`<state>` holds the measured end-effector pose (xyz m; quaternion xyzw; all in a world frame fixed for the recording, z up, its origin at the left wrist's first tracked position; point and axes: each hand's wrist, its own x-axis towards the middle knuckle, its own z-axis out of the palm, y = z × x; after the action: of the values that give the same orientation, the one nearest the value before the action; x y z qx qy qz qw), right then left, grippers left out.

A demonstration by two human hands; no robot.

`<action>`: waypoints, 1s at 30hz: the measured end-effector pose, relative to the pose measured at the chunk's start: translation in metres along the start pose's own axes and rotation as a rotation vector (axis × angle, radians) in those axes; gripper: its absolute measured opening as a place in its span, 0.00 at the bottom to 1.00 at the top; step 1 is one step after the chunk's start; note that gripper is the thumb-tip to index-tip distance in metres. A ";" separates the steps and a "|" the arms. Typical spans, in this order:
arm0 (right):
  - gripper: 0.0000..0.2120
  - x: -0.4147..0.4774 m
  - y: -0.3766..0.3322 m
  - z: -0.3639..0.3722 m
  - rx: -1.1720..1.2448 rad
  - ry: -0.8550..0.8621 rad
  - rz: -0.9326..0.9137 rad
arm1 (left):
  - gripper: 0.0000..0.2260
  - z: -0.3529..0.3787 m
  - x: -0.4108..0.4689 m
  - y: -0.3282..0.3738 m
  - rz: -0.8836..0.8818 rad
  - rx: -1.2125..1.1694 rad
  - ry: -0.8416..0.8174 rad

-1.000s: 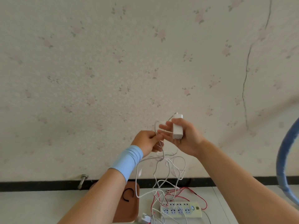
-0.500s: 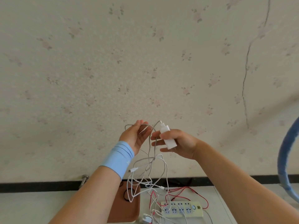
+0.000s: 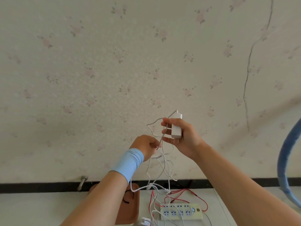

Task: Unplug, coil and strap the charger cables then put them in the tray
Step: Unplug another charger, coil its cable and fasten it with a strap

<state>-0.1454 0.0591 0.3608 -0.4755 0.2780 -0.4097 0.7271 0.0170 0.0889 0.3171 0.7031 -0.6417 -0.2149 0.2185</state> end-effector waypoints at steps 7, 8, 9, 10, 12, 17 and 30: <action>0.24 0.000 -0.016 -0.003 0.082 0.007 -0.068 | 0.16 0.008 -0.004 -0.013 0.107 -0.037 -0.158; 0.23 -0.001 -0.015 -0.003 0.075 0.008 -0.064 | 0.16 0.005 -0.007 -0.005 0.123 -0.168 -0.147; 0.22 0.000 -0.013 -0.005 0.067 0.017 -0.059 | 0.15 0.002 -0.010 0.005 0.111 -0.297 -0.137; 0.21 0.000 -0.012 -0.005 0.059 0.029 -0.054 | 0.14 -0.002 -0.013 0.014 0.077 -0.415 -0.144; 0.21 0.001 -0.009 -0.005 0.041 0.059 -0.053 | 0.12 -0.008 -0.018 0.023 0.018 -0.623 -0.226; 0.18 0.004 -0.009 -0.011 0.042 0.061 -0.023 | 0.06 -0.012 -0.025 0.018 -0.005 -0.792 -0.243; 0.21 0.000 -0.009 -0.011 -0.335 0.033 0.200 | 0.03 -0.033 -0.020 0.019 -0.246 -1.307 -0.001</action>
<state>-0.1568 0.0525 0.3650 -0.5532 0.4000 -0.2913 0.6702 0.0192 0.1080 0.3549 0.4940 -0.2944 -0.5834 0.5736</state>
